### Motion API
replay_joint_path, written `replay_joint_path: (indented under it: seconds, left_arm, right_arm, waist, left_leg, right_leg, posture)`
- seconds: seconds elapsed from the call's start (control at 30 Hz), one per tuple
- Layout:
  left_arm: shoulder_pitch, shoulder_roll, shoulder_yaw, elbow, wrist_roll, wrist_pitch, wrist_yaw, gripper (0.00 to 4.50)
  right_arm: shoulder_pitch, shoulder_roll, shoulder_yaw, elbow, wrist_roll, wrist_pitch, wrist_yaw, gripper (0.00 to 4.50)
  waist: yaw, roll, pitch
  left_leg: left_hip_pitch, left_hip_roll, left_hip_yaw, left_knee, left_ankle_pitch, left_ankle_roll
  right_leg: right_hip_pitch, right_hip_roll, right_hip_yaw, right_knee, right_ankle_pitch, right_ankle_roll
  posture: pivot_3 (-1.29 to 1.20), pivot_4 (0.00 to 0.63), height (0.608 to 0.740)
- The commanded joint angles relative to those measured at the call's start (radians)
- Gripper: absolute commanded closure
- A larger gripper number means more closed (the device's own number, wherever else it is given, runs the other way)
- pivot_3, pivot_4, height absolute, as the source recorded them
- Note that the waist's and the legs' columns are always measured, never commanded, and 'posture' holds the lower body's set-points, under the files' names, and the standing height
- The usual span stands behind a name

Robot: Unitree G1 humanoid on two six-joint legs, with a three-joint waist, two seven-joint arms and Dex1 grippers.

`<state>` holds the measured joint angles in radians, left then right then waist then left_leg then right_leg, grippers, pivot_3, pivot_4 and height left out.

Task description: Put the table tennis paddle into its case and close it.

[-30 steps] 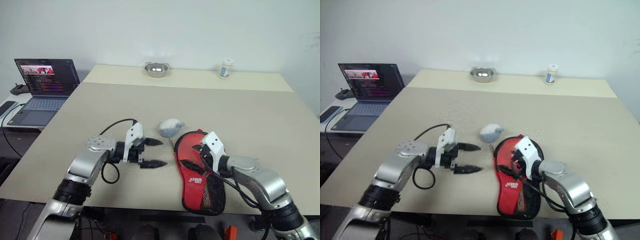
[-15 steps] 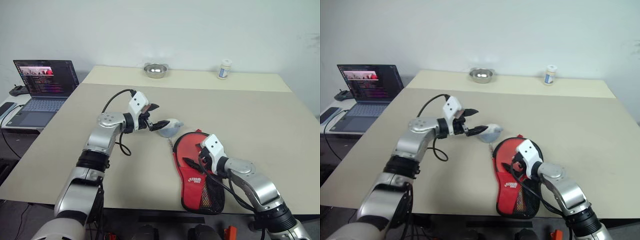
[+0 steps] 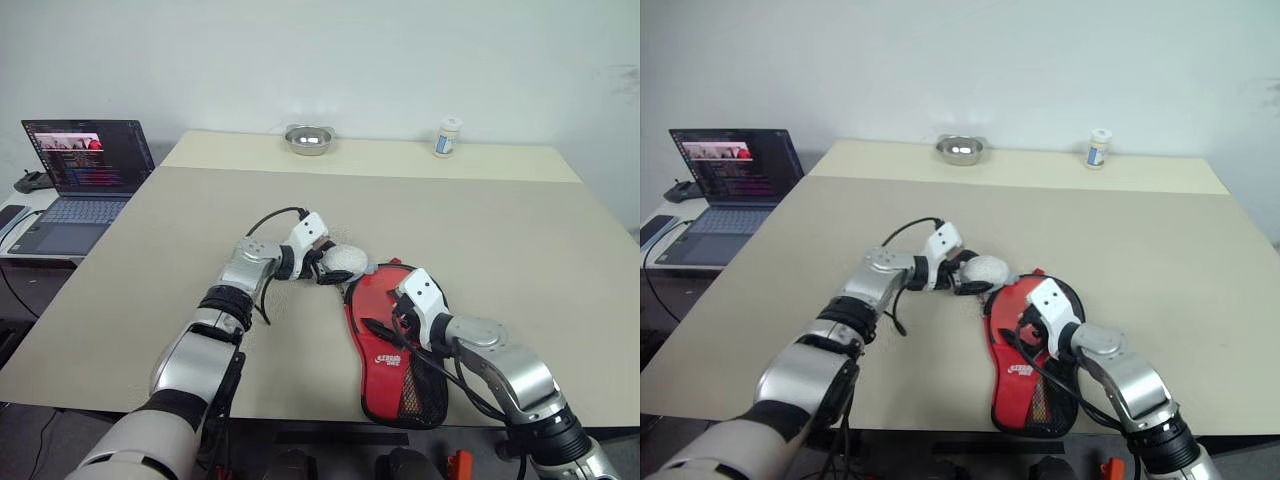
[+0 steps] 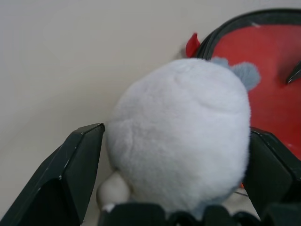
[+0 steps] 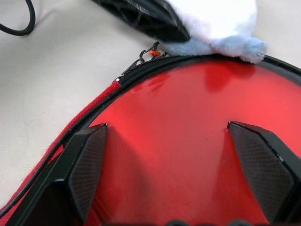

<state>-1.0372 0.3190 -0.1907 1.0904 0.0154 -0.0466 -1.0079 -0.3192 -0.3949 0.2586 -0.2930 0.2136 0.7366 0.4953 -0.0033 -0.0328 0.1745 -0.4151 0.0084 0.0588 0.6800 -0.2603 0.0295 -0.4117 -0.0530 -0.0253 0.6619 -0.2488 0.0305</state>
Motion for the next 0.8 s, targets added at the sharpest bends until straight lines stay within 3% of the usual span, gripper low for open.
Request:
replay_joint_path:
  seconds: [0.03,0.4,0.67,0.8]
  left_arm:
    - [-0.022,0.006,0.016,0.04,0.023,-0.015,0.035,0.0]
    - [-0.01,0.006,0.025,0.018,0.034,-0.038,0.058,0.0]
    - [-0.071,-0.023,0.032,0.03,0.069,-0.024,0.213,0.0]
    - [-0.085,-0.04,0.041,0.042,0.062,0.022,0.21,0.0]
  right_arm:
    - [-0.031,0.001,-0.017,-0.03,-0.021,-0.014,-0.014,0.05]
    - [-0.003,-0.003,0.027,0.045,-0.037,0.03,0.018,0.05]
    - [0.015,-0.012,0.069,0.068,-0.038,0.111,0.053,0.05]
    - [0.015,-0.008,0.063,0.08,-0.049,0.114,0.04,0.05]
  waist:
    - [0.0,0.0,0.0]
    - [0.0,0.0,0.0]
    - [0.0,-0.005,-0.004]
    - [0.0,-0.006,-0.006]
  left_leg:
    - [0.0,0.0,0.0,0.0,0.0,0.0]
    - [0.0,0.0,0.0,0.0,0.0,0.0]
    - [0.002,0.001,-0.001,0.0,0.0,0.0]
    - [0.006,0.001,0.0,0.0,0.0,0.0]
  right_leg:
    - [0.0,0.0,0.0,0.0,0.0,0.0]
    - [0.0,0.0,0.0,0.001,0.0,0.0]
    - [0.002,0.0,0.0,0.001,0.0,0.0]
    - [0.005,0.0,0.0,0.001,0.0,0.0]
  posture:
    - [0.0,0.15,0.74]
    - [0.0,0.15,0.74]
    - [0.0,0.15,0.74]
    - [0.0,0.15,0.74]
